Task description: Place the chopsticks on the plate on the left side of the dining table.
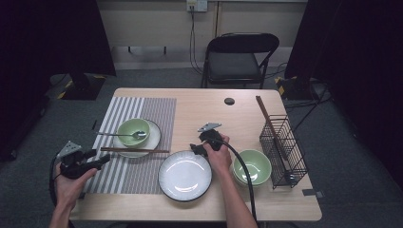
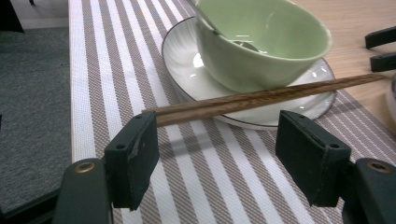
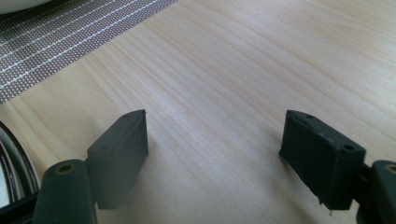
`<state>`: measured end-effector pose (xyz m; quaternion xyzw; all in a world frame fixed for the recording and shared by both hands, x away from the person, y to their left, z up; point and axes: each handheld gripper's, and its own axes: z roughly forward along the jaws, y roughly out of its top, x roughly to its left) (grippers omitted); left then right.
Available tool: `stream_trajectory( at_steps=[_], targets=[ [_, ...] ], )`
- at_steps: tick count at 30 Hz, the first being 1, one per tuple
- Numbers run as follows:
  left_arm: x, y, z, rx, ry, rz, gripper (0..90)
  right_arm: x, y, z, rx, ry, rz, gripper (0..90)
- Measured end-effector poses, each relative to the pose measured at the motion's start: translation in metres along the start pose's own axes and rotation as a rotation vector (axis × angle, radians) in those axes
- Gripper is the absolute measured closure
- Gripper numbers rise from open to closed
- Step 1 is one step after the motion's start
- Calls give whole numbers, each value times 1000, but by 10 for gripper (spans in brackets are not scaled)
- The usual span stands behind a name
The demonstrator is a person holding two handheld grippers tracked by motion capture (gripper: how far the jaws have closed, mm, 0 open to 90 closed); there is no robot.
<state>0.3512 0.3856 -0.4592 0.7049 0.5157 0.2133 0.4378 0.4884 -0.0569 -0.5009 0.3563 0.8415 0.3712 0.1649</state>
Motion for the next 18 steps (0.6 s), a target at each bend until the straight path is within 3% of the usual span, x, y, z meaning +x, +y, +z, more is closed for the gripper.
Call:
stream_trajectory(
  at_steps=[2,7,18],
  targets=[
    [-7,-1,-4,-6,7,3,295,0,0,0,0,0,0,224],
    [-24,-1,-6,6,-32,22,285,0,0,0,0,0,0,224],
    [-60,-1,23,76,-138,67,258,0,0,0,0,0,0,224]
  ],
)
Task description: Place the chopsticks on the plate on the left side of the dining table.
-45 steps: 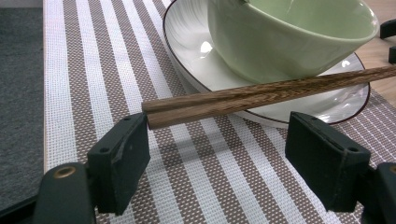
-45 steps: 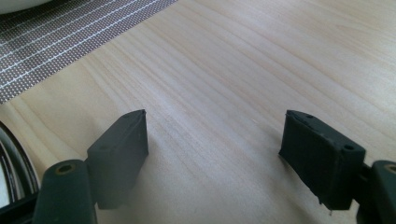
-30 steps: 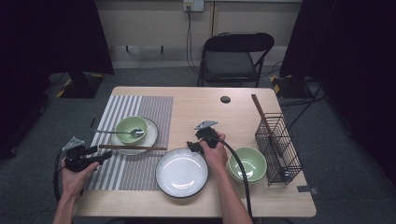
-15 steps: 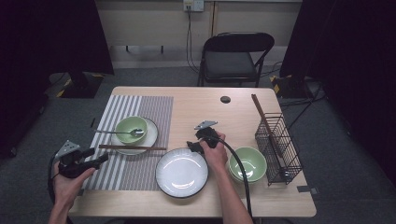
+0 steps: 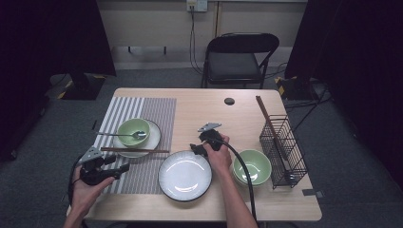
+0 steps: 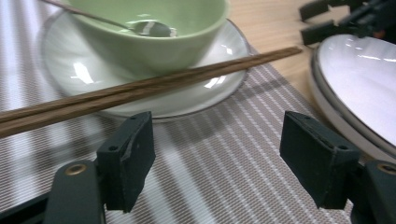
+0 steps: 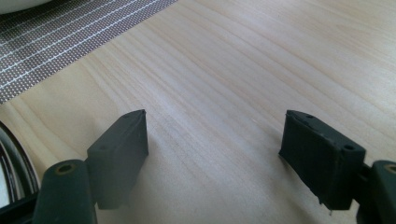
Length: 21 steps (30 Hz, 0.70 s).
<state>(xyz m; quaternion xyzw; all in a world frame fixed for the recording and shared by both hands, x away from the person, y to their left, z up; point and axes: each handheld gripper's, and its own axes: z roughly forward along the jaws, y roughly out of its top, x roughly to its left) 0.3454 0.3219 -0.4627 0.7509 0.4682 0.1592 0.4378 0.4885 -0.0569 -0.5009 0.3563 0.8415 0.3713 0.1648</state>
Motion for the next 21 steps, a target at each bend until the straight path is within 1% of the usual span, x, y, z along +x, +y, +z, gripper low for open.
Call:
stream_trajectory(
  at_steps=[2,4,6,8,10,12,13,16,17,19,20,21],
  targets=[
    [-3,1,4,11,-12,7,252,0,0,0,0,-1,0,224],
    [-7,0,8,9,-20,1,249,0,0,0,0,0,0,224],
    [-11,-1,12,26,-27,19,252,0,0,0,0,-1,0,224],
    [-14,0,16,36,-20,31,252,0,0,0,0,0,0,224],
    [-17,-1,20,45,-33,43,250,0,0,0,0,0,0,224],
    [-22,-2,25,53,-29,56,249,0,0,0,0,-1,0,224],
    [-23,-3,28,60,-35,62,243,0,0,0,0,0,0,224],
    [-25,-8,38,96,-41,79,238,0,0,0,0,0,0,224],
    [-25,-9,41,105,-41,83,236,0,0,0,0,0,0,224],
    [-26,-12,44,122,-28,103,235,0,0,0,0,0,0,224],
    [-28,-13,45,128,-23,106,231,0,0,0,0,0,0,224],
    [-29,-14,46,133,-19,121,224,0,0,0,0,0,0,224]
  ],
)
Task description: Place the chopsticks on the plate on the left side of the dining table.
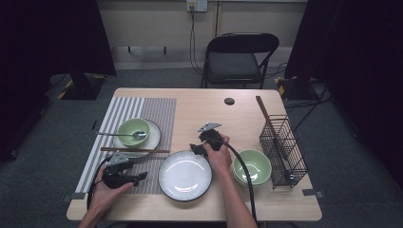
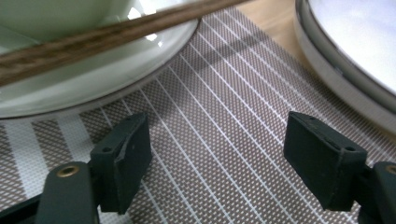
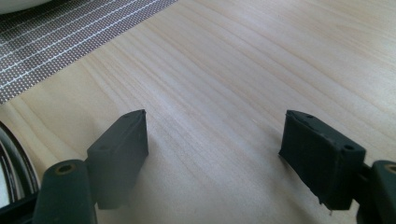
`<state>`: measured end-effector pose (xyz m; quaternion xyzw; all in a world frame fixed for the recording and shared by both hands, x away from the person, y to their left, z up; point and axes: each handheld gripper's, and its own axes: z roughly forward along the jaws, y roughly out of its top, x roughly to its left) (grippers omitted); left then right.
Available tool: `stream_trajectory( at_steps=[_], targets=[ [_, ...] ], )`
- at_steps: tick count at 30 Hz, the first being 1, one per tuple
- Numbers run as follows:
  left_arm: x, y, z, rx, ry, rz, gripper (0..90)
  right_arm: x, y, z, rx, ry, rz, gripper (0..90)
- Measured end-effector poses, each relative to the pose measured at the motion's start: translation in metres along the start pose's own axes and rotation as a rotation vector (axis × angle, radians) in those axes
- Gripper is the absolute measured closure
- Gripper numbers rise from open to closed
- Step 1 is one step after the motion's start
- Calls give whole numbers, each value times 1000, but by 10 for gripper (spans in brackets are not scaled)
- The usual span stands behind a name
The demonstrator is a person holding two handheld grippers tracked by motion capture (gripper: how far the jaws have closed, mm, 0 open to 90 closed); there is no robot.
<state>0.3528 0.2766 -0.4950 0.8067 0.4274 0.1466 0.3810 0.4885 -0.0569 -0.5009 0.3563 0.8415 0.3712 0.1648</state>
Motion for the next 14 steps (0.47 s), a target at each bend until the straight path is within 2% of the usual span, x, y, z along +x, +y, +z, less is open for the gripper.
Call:
stream_trajectory(
  at_steps=[1,3,6,8,14],
  targets=[
    [-1,0,1,10,10,19,218,0,0,0,0,0,0,223],
    [-4,-3,5,-12,43,35,207,0,0,0,0,0,0,224],
    [-8,-3,6,-1,72,72,191,0,0,0,0,0,0,224],
    [-7,-3,6,-5,68,60,188,0,0,0,0,0,0,223],
    [-8,-3,6,-2,72,62,186,0,0,0,0,1,0,223]
  ],
)
